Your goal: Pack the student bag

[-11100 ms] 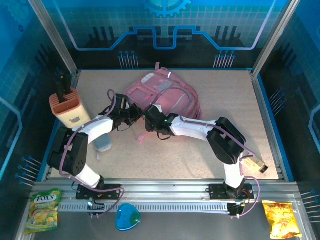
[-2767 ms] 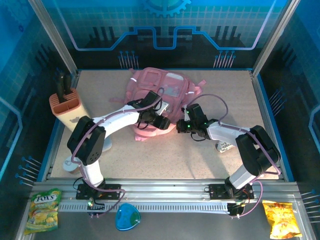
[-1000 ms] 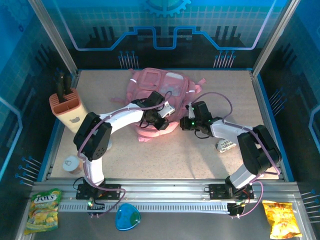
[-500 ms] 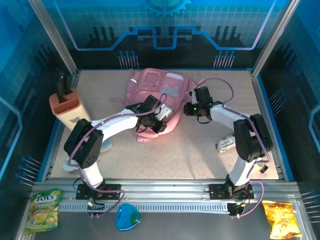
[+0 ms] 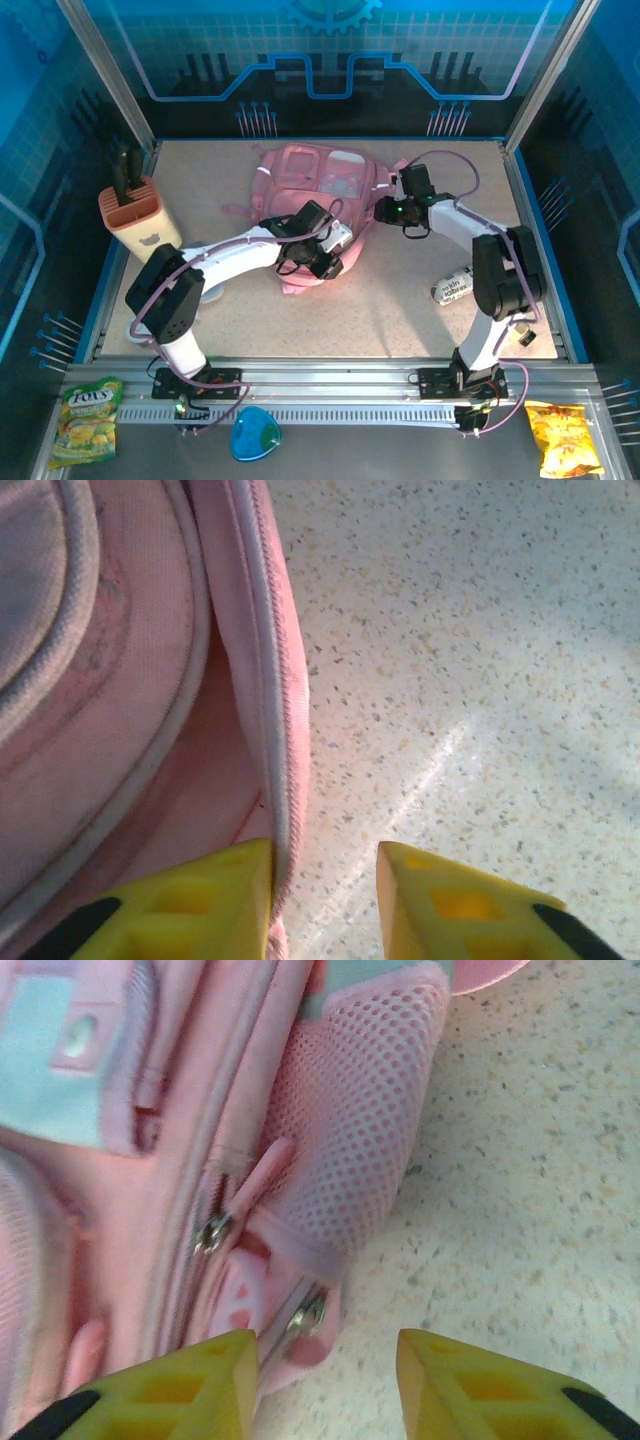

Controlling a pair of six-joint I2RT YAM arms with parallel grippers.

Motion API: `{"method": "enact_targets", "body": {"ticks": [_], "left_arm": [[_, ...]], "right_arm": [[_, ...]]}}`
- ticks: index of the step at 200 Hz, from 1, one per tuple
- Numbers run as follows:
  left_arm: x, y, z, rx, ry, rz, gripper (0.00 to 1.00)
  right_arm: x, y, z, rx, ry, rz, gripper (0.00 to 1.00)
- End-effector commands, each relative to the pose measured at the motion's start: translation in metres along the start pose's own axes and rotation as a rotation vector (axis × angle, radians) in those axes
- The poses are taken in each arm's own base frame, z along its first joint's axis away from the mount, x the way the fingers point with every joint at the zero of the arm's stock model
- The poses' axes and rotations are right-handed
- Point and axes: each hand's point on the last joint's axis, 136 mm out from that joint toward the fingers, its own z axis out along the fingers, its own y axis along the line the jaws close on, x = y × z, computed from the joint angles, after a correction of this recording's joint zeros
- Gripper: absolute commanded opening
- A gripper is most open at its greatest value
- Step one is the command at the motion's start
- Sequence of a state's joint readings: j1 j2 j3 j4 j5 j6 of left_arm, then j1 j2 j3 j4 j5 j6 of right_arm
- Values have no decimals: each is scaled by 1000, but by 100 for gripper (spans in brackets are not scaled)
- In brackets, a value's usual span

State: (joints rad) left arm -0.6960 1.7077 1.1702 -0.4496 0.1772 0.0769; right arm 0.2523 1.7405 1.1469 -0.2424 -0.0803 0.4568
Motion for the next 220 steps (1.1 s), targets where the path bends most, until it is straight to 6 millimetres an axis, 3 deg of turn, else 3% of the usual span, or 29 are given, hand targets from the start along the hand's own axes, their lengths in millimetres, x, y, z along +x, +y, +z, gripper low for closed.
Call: {"method": "enact_targets", "body": {"ticks": [1,26,46,57,110,143,173,220], "left_arm": [[-16,-8,-27,-21,-37,14,39],[-33,3,-39,-104,-71,50,49],[-44,13,-40,-169,-71,95,53],[-49,20,-39,-207,-62,119,55],[-66,39,-20,-287,19,259,60],[-67,48,-2,-302,69,266,60],[-66,55,11,-325,100,250,60],[-67,78,20,-439,135,215,52]], "right_arm": [[2,17,-38,-103,-46,71,49],[24,27,-55,-196,-29,146,56],[31,33,-67,-246,-46,190,60],[44,28,-66,-246,-33,215,62],[51,5,-87,-152,-108,253,81],[54,-17,-92,-102,-136,309,91],[54,-24,-96,-107,-152,329,100],[57,-25,-94,-116,-146,333,100]]}}
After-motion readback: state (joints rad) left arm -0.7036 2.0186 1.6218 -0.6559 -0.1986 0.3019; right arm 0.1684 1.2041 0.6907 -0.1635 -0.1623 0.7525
